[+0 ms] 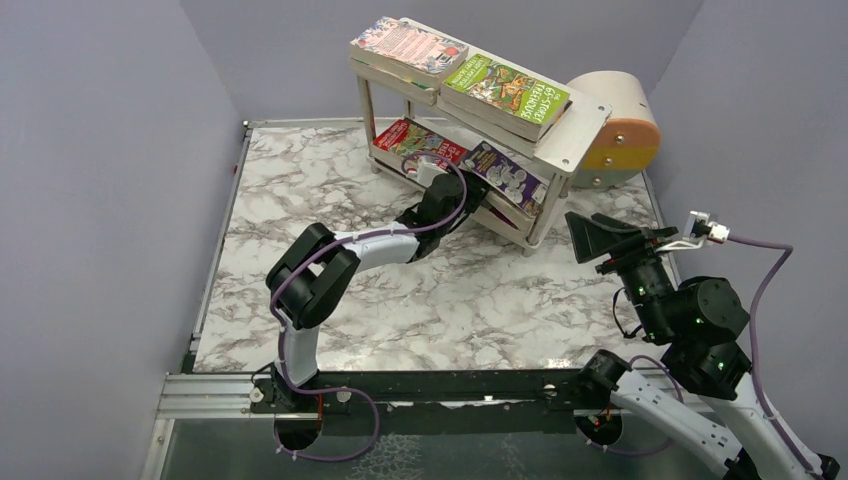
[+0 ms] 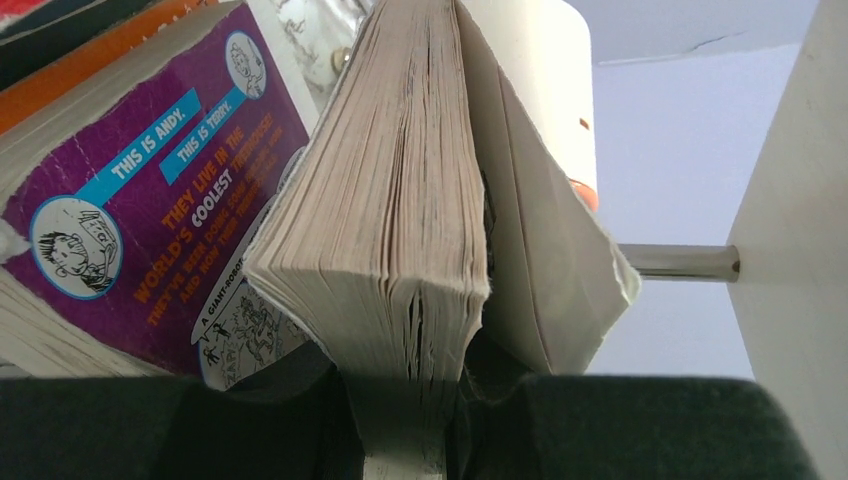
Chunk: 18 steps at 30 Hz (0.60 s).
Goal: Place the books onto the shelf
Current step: Place the book on the shelf.
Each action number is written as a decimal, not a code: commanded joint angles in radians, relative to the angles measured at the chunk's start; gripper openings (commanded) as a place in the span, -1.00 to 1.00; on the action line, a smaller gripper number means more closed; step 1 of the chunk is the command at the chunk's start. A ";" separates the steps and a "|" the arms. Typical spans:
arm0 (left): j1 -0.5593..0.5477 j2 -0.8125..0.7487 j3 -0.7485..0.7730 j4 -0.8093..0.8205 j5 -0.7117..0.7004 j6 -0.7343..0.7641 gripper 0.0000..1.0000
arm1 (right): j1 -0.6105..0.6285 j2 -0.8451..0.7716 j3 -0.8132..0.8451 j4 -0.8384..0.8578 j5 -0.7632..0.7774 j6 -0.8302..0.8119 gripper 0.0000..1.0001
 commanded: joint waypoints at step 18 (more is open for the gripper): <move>0.000 -0.081 0.052 -0.290 0.078 -0.111 -1.00 | 0.002 -0.006 -0.015 0.003 -0.005 0.013 0.58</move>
